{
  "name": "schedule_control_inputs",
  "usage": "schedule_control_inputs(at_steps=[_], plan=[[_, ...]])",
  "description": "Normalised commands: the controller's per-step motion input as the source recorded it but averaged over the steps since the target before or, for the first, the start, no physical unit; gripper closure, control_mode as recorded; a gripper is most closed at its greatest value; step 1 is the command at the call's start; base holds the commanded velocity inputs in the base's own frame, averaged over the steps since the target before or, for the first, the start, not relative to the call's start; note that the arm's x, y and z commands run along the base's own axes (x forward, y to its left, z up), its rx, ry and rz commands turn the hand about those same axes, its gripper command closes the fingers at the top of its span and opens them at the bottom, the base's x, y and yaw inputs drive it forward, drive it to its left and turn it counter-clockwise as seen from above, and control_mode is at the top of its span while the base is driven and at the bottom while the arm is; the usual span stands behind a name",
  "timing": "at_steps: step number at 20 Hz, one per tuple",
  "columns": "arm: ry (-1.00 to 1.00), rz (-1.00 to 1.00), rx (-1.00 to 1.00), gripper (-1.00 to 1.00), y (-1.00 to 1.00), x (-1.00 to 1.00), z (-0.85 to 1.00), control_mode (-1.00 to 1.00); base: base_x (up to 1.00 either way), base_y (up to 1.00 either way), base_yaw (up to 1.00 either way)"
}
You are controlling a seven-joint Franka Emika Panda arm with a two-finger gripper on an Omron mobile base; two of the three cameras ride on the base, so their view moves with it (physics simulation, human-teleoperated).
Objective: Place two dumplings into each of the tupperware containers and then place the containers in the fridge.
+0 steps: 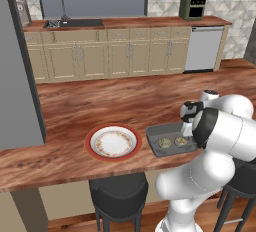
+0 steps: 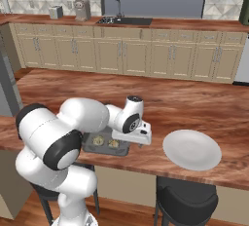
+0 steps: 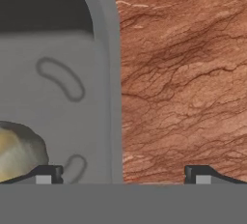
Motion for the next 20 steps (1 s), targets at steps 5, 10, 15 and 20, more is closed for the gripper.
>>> schedule_control_inputs(at_steps=[5,10,15,20], plan=[[0.01,0.0,0.0,1.0,0.0,0.0,-0.05,-1.0,0.0,0.0,0.0],[0.0,0.0,0.0,1.0,0.0,0.0,0.0,-1.0,0.0,0.0,0.0],[0.0,0.0,0.0,1.0,0.0,-0.02,0.17,-1.0,0.0,0.0,0.0],[0.01,-0.01,0.0,1.0,0.03,-0.19,0.9,-1.0,0.0,0.0,0.0]])
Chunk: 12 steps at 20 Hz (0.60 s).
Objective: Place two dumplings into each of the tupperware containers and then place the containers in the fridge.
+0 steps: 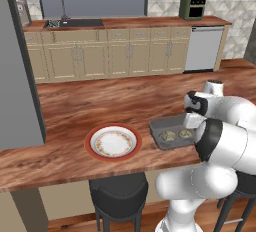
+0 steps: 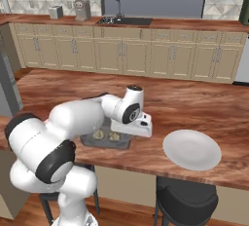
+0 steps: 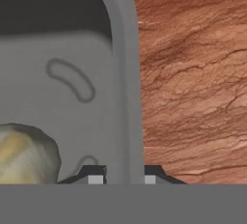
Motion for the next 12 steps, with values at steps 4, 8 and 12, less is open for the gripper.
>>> schedule_control_inputs(at_steps=[4,8,12], plan=[[0.02,-0.07,0.0,1.0,0.18,-0.56,1.0,-1.0,0.0,0.0,0.0],[0.0,-0.24,0.0,1.0,0.6,-0.76,0.99,-1.0,0.0,0.0,0.0],[0.0,-0.47,0.0,1.0,0.42,-0.52,0.9,-1.0,0.0,0.0,0.0]])
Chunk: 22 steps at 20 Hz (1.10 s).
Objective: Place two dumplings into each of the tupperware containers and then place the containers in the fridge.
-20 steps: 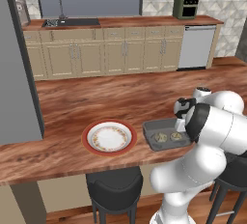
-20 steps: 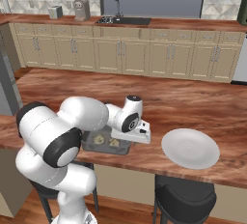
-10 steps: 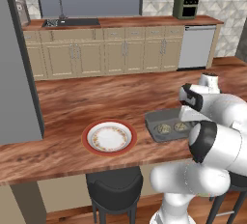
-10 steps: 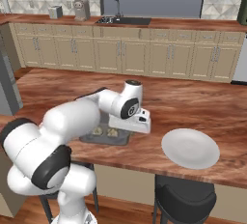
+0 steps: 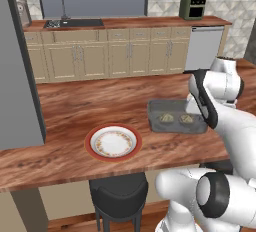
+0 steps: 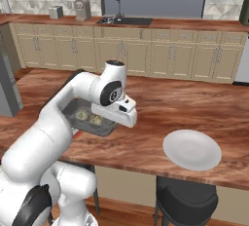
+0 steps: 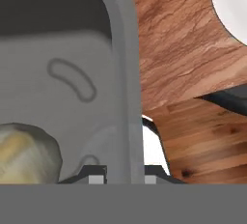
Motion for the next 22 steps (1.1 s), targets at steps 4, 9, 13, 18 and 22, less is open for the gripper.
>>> schedule_control_inputs(at_steps=[4,9,13,18,22], plan=[[0.0,-0.6,0.0,1.0,0.19,-0.54,0.64,-1.0,0.0,0.0,0.0],[0.05,-0.58,-0.04,1.0,0.5,-0.42,0.54,-1.0,0.0,0.0,0.0],[0.14,-0.52,-0.01,1.0,0.22,-0.39,0.54,-1.0,0.0,0.0,0.0],[0.06,-0.55,0.0,1.0,0.33,-0.28,0.36,-1.0,0.0,0.0,0.0],[0.0,-0.44,0.0,1.0,0.58,-0.15,0.14,-1.0,0.0,0.0,0.0]])
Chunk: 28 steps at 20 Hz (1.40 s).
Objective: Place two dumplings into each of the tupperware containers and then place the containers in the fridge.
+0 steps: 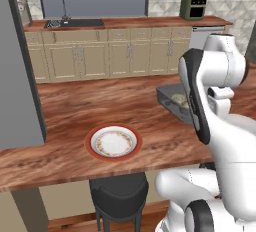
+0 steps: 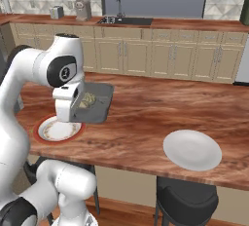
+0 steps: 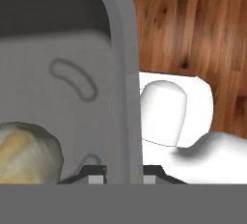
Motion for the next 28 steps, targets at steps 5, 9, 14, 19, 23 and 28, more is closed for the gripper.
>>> schedule_control_inputs(at_steps=[5,9,14,19,23,28], plan=[[0.0,-0.18,-0.03,1.0,0.51,-0.03,0.0,-1.0,0.0,0.0,0.0],[-0.03,0.0,0.0,1.0,0.0,-0.1,0.0,-1.0,0.0,0.0,0.0],[-0.17,-0.05,-0.01,1.0,0.04,-0.25,0.0,-1.0,0.0,0.0,0.0],[-0.02,-0.03,-0.01,1.0,-0.14,-0.11,0.0,-1.0,0.0,0.0,0.0],[0.0,0.0,0.0,1.0,-0.42,-0.01,0.0,-1.0,0.0,0.0,0.0],[0.0,0.0,0.0,1.0,-0.27,0.0,0.0,-1.0,0.0,0.0,0.0]])
